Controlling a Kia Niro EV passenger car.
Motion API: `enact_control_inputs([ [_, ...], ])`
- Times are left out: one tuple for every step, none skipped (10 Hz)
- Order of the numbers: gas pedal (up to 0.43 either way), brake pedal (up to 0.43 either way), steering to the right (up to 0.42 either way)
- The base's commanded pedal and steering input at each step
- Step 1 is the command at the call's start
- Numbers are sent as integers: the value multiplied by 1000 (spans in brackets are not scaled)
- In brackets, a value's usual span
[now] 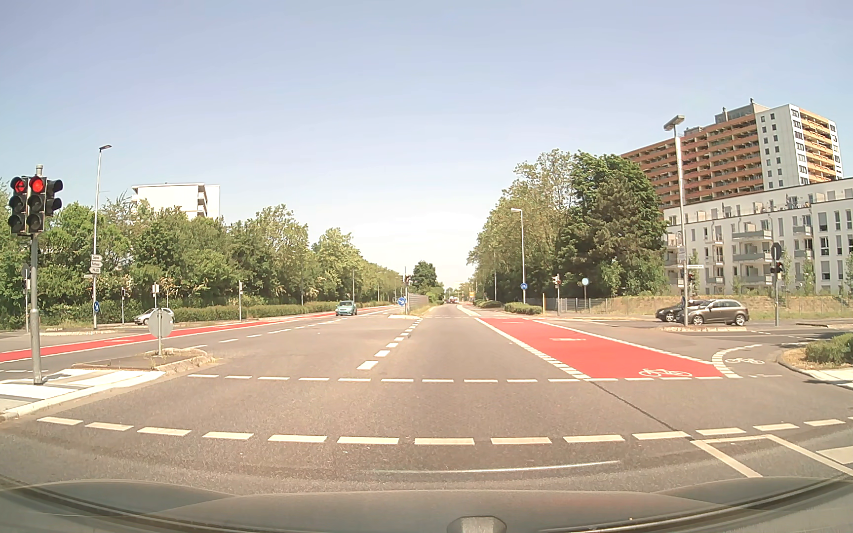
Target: Follow the waypoints while adhering to traffic rules and regulations
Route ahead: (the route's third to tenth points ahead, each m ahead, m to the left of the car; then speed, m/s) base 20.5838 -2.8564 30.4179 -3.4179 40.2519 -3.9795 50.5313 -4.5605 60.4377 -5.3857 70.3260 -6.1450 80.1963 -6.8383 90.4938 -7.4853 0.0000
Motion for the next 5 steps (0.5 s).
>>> enact_control_inputs([
  [0,366,0],
  [0,366,0],
  [0,366,0],
  [0,366,0],
  [0,366,0],
])
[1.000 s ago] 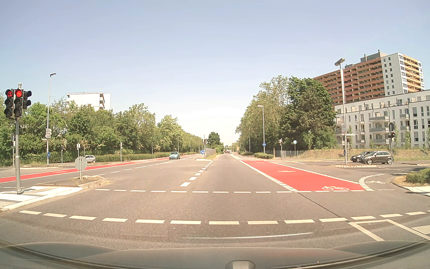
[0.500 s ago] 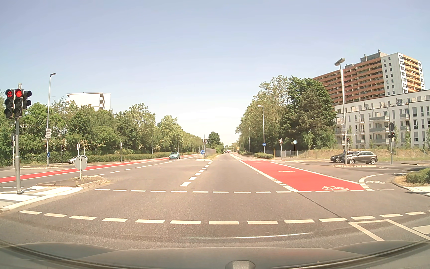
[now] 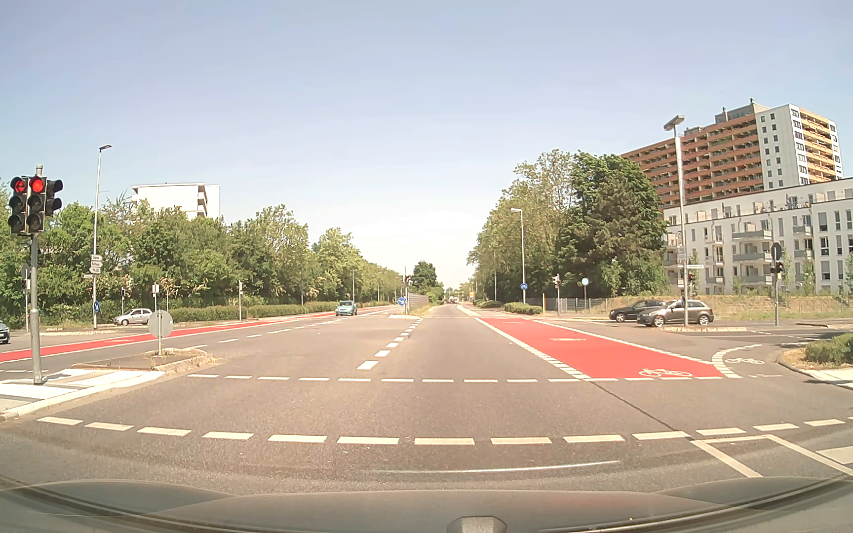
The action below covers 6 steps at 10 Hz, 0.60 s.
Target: Follow the waypoints while adhering to traffic rules and regulations
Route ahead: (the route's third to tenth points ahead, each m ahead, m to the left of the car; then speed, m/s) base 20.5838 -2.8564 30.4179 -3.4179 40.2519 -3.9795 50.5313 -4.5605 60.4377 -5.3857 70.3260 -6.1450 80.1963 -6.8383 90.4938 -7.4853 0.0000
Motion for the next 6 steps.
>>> enact_control_inputs([
  [0,366,0],
  [0,366,0],
  [0,366,0],
  [0,366,0],
  [0,366,1],
  [0,366,2],
])
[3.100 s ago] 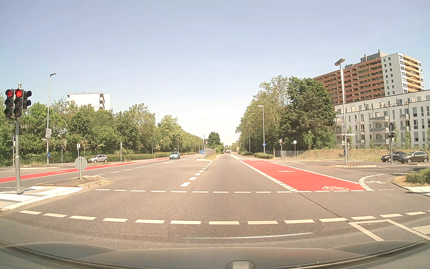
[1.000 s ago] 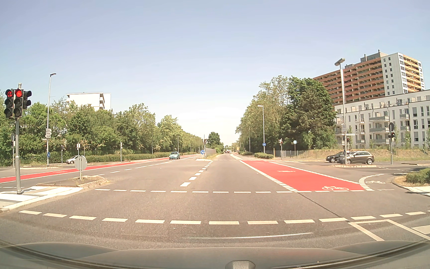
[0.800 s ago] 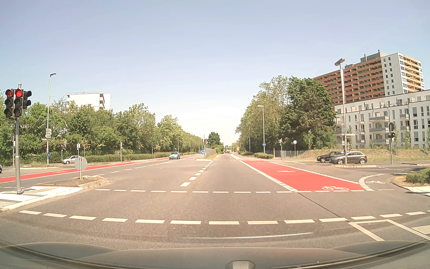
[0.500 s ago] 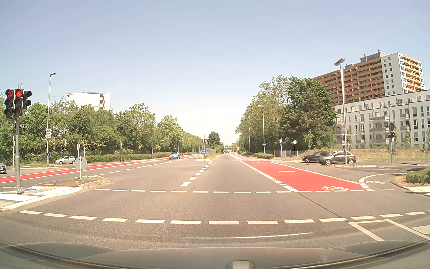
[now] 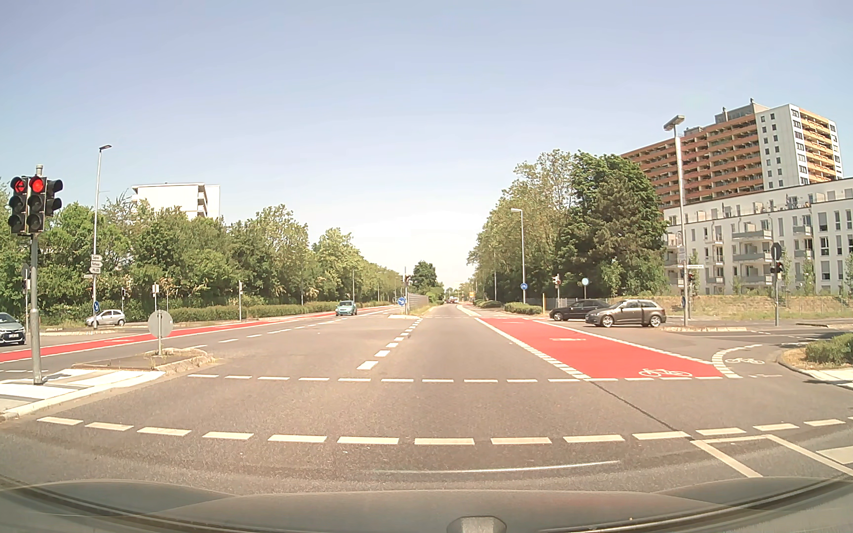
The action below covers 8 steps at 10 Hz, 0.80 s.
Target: Follow the waypoints while adhering to traffic rules and regulations
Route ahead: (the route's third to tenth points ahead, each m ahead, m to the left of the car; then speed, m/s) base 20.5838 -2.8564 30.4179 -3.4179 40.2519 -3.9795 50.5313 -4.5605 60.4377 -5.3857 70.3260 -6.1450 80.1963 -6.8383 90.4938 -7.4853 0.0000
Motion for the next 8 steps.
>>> enact_control_inputs([
  [0,366,3],
  [0,366,3],
  [0,366,3],
  [0,366,3],
  [0,366,2],
  [0,366,2],
  [0,366,0],
  [0,366,0],
])
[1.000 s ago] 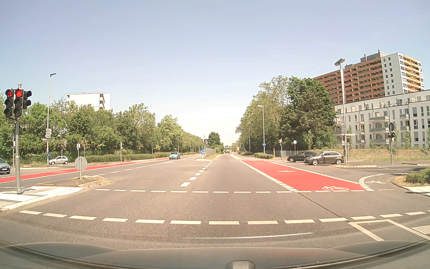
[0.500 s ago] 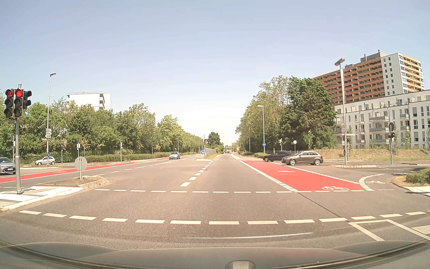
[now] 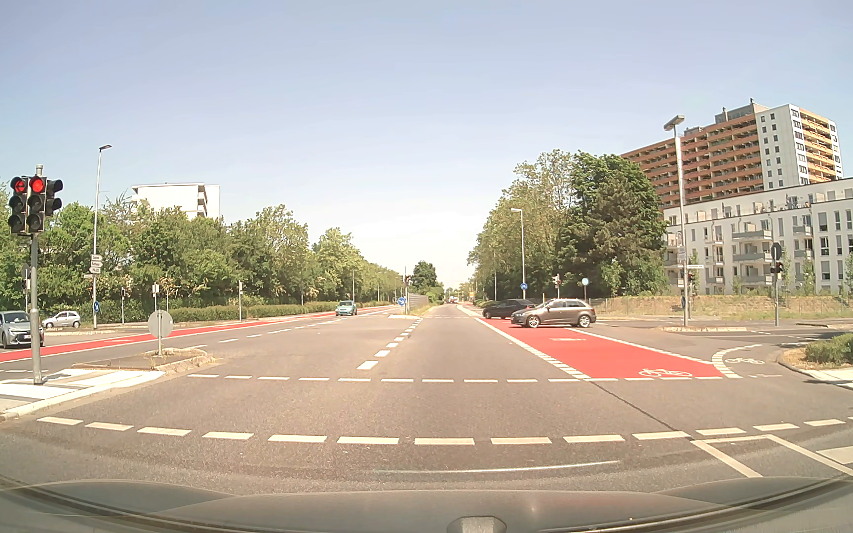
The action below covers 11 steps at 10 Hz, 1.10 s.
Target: Follow the waypoints while adhering to traffic rules and regulations
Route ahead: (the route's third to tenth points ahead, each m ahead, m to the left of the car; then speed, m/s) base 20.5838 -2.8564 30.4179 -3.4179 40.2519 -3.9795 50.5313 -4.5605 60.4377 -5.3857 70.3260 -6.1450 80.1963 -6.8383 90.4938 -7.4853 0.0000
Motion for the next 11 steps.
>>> enact_control_inputs([
  [0,366,0],
  [0,366,0],
  [0,366,0],
  [0,366,0],
  [0,366,0],
  [0,366,0],
  [0,366,0],
  [0,366,0],
  [0,366,0],
  [0,366,0],
  [0,366,0],
])
